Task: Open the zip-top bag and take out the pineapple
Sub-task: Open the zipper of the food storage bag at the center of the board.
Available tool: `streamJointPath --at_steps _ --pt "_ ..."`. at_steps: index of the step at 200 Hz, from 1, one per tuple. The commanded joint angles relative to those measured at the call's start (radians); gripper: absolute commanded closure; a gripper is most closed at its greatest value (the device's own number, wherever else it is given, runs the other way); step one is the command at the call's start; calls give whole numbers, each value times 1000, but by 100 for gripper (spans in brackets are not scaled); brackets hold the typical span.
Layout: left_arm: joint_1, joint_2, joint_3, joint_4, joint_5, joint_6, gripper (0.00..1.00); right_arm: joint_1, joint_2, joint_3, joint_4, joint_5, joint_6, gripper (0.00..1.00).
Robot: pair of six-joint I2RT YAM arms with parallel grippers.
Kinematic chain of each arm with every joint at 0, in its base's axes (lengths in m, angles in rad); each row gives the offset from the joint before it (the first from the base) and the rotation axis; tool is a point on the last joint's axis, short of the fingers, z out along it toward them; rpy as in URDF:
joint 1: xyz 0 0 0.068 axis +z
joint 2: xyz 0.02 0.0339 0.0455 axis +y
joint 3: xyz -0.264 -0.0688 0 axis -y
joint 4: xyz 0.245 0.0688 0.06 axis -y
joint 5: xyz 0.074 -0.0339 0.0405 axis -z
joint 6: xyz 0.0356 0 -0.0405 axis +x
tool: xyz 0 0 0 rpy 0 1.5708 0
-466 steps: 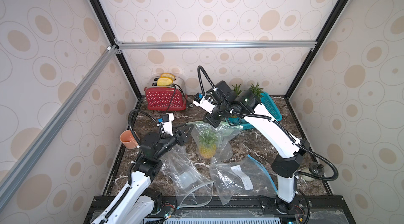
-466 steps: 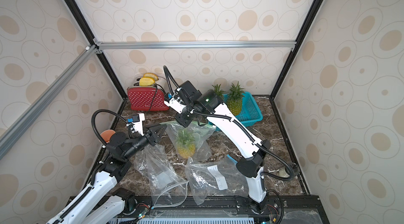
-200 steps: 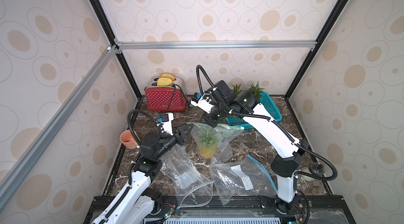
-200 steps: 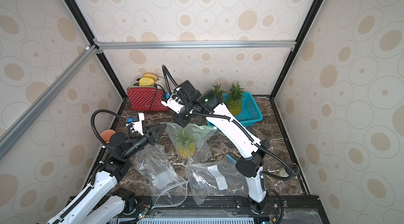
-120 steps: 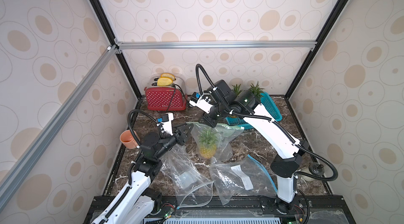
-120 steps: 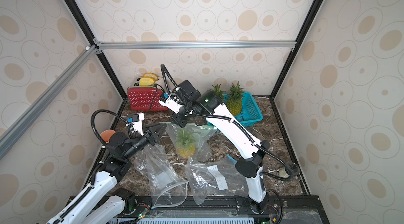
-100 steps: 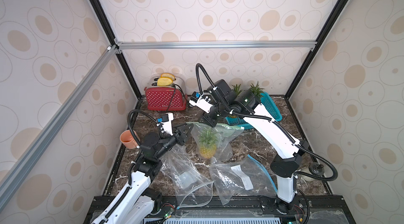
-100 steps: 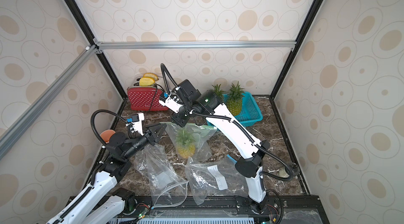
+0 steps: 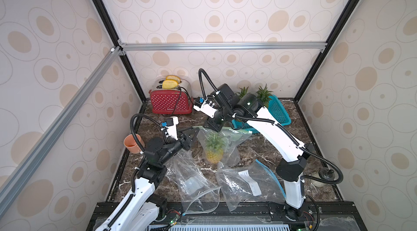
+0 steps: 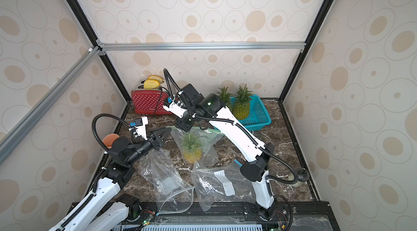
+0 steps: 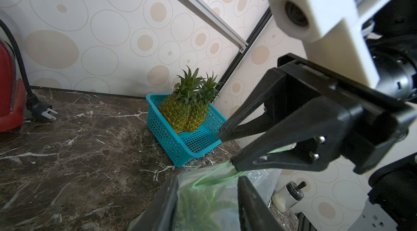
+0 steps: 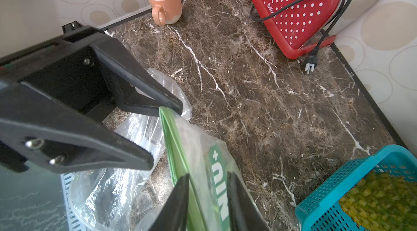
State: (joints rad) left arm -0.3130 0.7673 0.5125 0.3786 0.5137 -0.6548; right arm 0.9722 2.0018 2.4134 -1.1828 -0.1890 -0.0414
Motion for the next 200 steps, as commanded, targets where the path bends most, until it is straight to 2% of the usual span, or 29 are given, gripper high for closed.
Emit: streamJointPath --at_steps 1,80,112,134,152,171,200 --pt "4 -16 3 12 0 5 56 10 9 -2 -14 -2 -12 68" --pt "3 -11 10 15 1 4 56 10 -49 -108 -12 75 -24 69" --pt "4 -5 16 16 6 -1 56 10 -85 -176 11 108 -40 77" --pt "4 0 31 5 16 -17 56 9 -99 -179 14 111 -44 89" --pt "4 17 62 -23 42 -59 53 9 -102 -166 19 111 -37 95" --pt "-8 38 128 -121 71 -108 50 9 -100 -146 27 110 -23 97" --pt "-70 5 210 -298 19 -146 43 9 -96 -136 51 111 14 100"
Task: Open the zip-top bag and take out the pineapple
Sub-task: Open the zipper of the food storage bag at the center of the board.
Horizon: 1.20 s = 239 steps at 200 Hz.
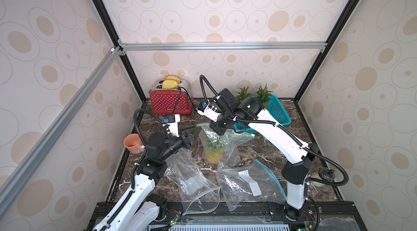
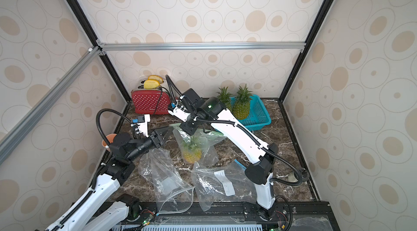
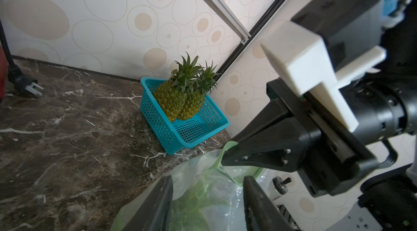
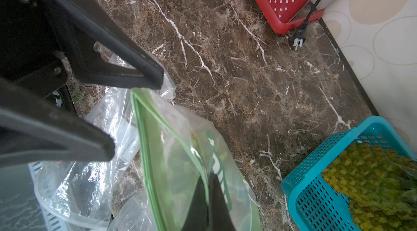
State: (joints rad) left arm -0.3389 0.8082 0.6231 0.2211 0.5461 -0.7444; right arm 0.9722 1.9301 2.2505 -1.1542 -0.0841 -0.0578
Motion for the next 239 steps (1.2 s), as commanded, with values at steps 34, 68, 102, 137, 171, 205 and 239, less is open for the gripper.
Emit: streamJointPath --at_steps 34,68,102,137,171,205,239 --pt "-55 -85 149 -238 -65 -135 39 9 -13 68 33 54 93 100" --pt "-76 -33 186 -281 -89 -190 41 10 1 108 30 66 121 100" --pt "-131 65 251 -305 -130 -174 41 10 17 137 23 86 148 100" --pt "-172 128 319 -324 -163 -161 41 10 79 220 -21 116 163 100" --pt "-175 148 334 -397 -204 -157 57 10 98 233 -14 115 164 100" --pt "-175 151 344 -436 -235 -142 100 7 99 243 -5 141 169 100" --pt "-176 181 367 -465 -256 -119 100 -5 105 247 -3 118 156 100"
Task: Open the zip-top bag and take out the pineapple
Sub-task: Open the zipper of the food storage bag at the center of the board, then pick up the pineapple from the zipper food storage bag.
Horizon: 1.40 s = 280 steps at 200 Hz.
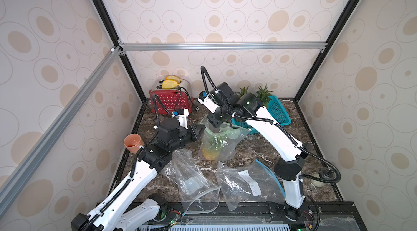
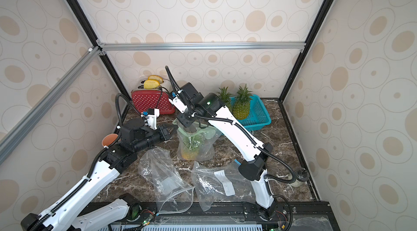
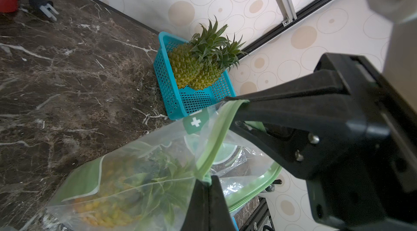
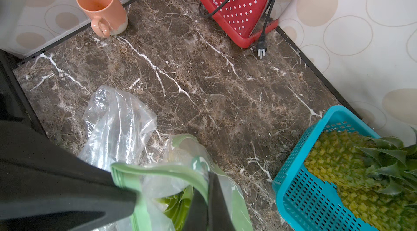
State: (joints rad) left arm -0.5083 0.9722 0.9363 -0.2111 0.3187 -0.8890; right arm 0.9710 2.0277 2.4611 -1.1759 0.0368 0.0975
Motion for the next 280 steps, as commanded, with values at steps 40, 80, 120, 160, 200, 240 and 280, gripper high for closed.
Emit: streamJointPath --at_steps 40,80,120,160,200,240,280 --pt "-7 23 39 -16 -47 27 100 -9 15 32 11 -13 -22 87" --pt "-7 -1 30 -26 -76 34 100 -9 -27 33 1 -18 -36 70" --pt "-4 -22 21 -37 -90 42 100 -2 -98 14 -31 -26 -25 72" --pt "-4 -30 15 -40 -98 46 100 41 -168 -39 -29 30 -13 79" --pt "-4 -33 13 -35 -96 47 100 49 -152 -29 -68 -39 12 81" --pt "-4 -48 -4 -17 -97 40 100 51 -96 -69 -81 -49 82 80" --pt "-5 -64 -20 -3 -91 37 100 48 -45 -109 -21 -12 168 80"
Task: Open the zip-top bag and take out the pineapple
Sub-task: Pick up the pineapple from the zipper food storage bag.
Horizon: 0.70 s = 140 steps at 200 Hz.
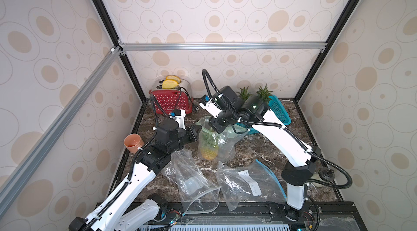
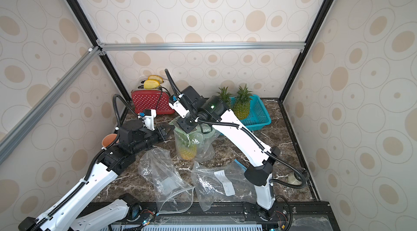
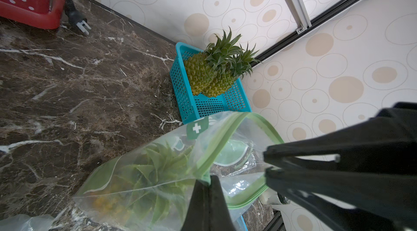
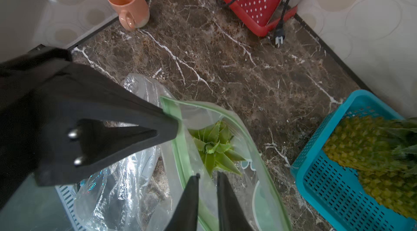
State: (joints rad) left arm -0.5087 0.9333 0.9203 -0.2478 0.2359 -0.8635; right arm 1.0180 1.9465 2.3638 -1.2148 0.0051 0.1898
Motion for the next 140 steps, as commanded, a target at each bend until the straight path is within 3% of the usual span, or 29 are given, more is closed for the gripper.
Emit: streamJointPath --at_steps 1,22,110,140 --pt "-4 -26 -4 33 -9 11 100 1 38 -12 18 20 77 80" --pt "-4 -42 -22 48 -9 4 100 1 74 -2 11 28 112 78" --pt "-4 -111 -103 119 -22 -26 100 -18 173 58 -83 59 260 40" --pt "-4 -141 -141 136 -37 -37 66 -18 189 60 -108 -3 299 37"
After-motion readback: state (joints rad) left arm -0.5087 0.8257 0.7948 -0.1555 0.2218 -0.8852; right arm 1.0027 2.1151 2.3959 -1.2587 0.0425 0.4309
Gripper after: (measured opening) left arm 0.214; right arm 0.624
